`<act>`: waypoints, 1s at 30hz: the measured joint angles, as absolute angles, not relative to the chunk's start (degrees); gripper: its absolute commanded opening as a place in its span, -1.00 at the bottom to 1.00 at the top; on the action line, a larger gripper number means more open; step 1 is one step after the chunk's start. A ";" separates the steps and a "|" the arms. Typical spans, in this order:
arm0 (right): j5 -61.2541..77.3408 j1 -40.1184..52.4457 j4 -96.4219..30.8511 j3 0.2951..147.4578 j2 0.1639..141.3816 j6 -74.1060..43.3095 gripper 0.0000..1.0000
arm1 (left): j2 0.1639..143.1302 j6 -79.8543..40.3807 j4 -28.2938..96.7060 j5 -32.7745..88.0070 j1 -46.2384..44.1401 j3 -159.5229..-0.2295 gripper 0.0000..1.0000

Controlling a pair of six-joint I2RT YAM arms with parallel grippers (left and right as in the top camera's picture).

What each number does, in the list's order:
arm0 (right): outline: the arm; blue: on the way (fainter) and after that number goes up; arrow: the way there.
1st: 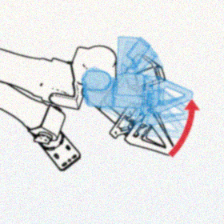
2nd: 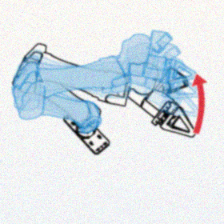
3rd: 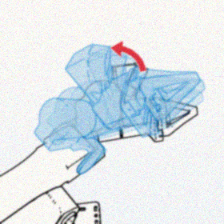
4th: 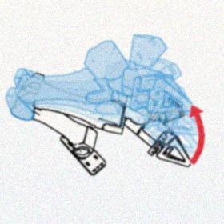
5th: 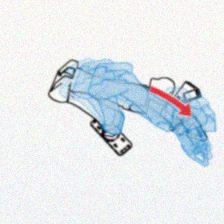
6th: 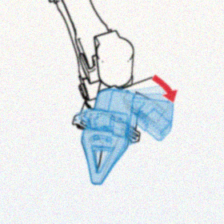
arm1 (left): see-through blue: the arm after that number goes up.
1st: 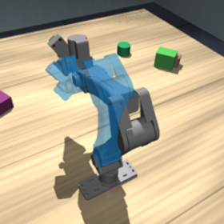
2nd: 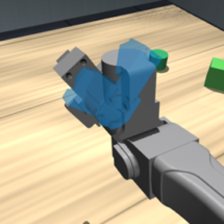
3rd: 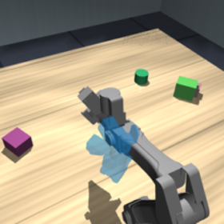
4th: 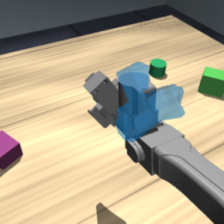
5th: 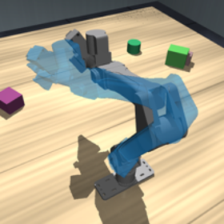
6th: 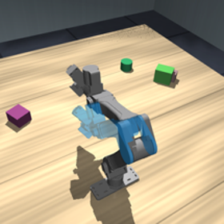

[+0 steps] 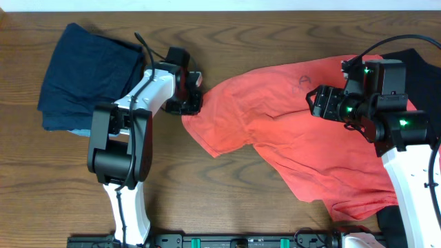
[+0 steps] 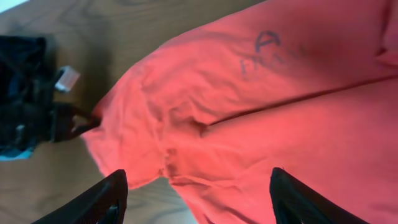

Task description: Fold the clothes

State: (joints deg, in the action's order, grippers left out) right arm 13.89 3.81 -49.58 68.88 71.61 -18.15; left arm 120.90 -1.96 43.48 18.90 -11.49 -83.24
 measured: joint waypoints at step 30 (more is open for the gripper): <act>6.66 3.81 -48.58 68.88 78.91 -16.23 0.62 | 98.54 -0.25 46.92 23.59 -1.43 -83.11 0.06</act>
